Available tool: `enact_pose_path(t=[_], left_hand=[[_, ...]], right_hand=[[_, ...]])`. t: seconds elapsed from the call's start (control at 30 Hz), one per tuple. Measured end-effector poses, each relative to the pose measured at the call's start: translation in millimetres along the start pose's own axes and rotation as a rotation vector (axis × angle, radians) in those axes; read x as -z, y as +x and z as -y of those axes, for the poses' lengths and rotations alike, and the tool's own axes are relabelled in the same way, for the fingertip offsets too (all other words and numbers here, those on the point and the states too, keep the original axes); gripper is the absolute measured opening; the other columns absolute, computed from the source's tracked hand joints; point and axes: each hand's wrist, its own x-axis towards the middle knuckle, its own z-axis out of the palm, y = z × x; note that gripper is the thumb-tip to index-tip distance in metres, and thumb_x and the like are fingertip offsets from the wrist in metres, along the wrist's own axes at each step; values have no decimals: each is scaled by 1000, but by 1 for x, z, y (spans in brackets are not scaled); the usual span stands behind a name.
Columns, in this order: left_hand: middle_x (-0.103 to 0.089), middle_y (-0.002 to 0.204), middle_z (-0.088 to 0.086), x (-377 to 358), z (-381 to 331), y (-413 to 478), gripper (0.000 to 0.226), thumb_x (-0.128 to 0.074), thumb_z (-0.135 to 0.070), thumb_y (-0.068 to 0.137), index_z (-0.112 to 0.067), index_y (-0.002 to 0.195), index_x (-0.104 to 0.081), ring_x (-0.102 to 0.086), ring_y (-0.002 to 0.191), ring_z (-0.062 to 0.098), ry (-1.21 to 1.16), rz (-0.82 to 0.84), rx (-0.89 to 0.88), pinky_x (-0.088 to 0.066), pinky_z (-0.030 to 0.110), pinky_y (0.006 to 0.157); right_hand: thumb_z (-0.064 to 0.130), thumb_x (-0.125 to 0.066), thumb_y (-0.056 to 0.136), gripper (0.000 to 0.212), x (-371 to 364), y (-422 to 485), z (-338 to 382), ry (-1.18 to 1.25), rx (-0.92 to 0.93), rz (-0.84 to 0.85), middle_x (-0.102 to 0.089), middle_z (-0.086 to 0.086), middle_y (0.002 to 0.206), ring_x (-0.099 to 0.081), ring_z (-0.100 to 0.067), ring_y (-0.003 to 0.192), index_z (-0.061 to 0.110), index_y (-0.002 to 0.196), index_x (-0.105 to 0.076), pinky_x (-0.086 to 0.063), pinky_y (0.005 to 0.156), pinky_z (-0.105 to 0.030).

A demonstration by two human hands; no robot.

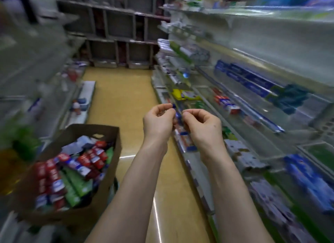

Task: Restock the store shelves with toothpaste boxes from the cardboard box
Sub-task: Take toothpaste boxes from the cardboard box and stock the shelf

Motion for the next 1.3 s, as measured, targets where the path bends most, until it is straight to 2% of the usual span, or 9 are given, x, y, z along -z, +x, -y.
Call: enact_pose_path(t=[0.13, 0.27, 0.5, 0.57, 0.7, 0.87, 1.03, 1.2, 1.3], left_hand=[[-57, 70, 1, 58, -3, 46, 11, -59, -7, 89, -17, 86, -62, -52, 56, 9, 24, -170, -6, -48, 24, 55], [-57, 69, 3, 99, -5, 93, 12, -58, -6, 88, -17, 86, -62, -52, 59, 12, 34, -302, -7, -45, 27, 55], [-65, 86, 10, 157, -3, 171, 13, -62, -8, 87, -15, 97, -65, -60, 71, 17, 82, -491, 31, -53, 31, 65], [-65, 86, 8, 174, 1, 187, 13, -61, -8, 88, -14, 98, -66, -60, 69, 15, 89, -543, 56, -54, 31, 66], [-60, 74, 4, 213, 12, 205, 11, -58, -5, 89, -15, 91, -64, -55, 61, 11, 96, -680, 94, -51, 27, 60], [-56, 68, 3, 265, 26, 218, 12, -55, -3, 90, -10, 97, -62, -52, 58, 11, 36, -791, 176, -49, 25, 56], [-54, 65, 3, 316, 53, 233, 12, -55, -3, 91, -14, 89, -59, -49, 55, 11, -14, -817, 312, -46, 26, 56], [-57, 68, 3, 365, 86, 259, 17, -58, -4, 89, -12, 104, -61, -52, 56, 11, -25, -786, 488, -48, 26, 55], [-57, 71, 3, 386, 105, 273, 24, -58, -4, 89, -12, 112, -60, -53, 61, 12, -33, -771, 564, -48, 27, 58]], right_hand=[[14, -62, 91, 10, -69, 22, -6, 8, -11, 191, -65, 1, 73, -58, -8, 67, 16, 82, -67, -49, 60, -19], [13, -61, 91, 10, -131, 51, -13, 63, -56, 343, -61, 1, 72, -55, -7, 66, 13, 82, -66, -50, 63, -21], [8, -59, 91, 11, -219, 105, -36, 116, -125, 562, -61, 3, 67, -55, 8, 46, 10, 83, -66, -43, 45, -10], [11, -60, 90, 14, -244, 117, -47, 101, -132, 606, -61, 5, 64, -56, 5, 48, 15, 77, -66, -45, 49, -14], [22, -64, 86, 13, -296, 123, -74, 29, -205, 692, -66, 3, 70, -64, -17, 72, 21, 73, -67, -58, 74, -45], [22, -62, 88, 14, -344, 115, -97, -58, -220, 793, -68, 2, 79, -63, -17, 79, 23, 75, -66, -53, 78, -38], [22, -61, 90, 15, -385, 101, -129, -150, -277, 816, -64, 3, 72, -56, -12, 65, 18, 77, -67, -46, 65, -32], [29, -62, 89, 17, -423, 88, -175, -297, -450, 760, -71, -3, 81, -68, -22, 82, 21, 75, -66, -56, 81, -44], [28, -62, 90, 21, -440, 81, -203, -355, -495, 719, -70, -1, 74, -68, -22, 78, 20, 71, -65, -54, 76, -41]])
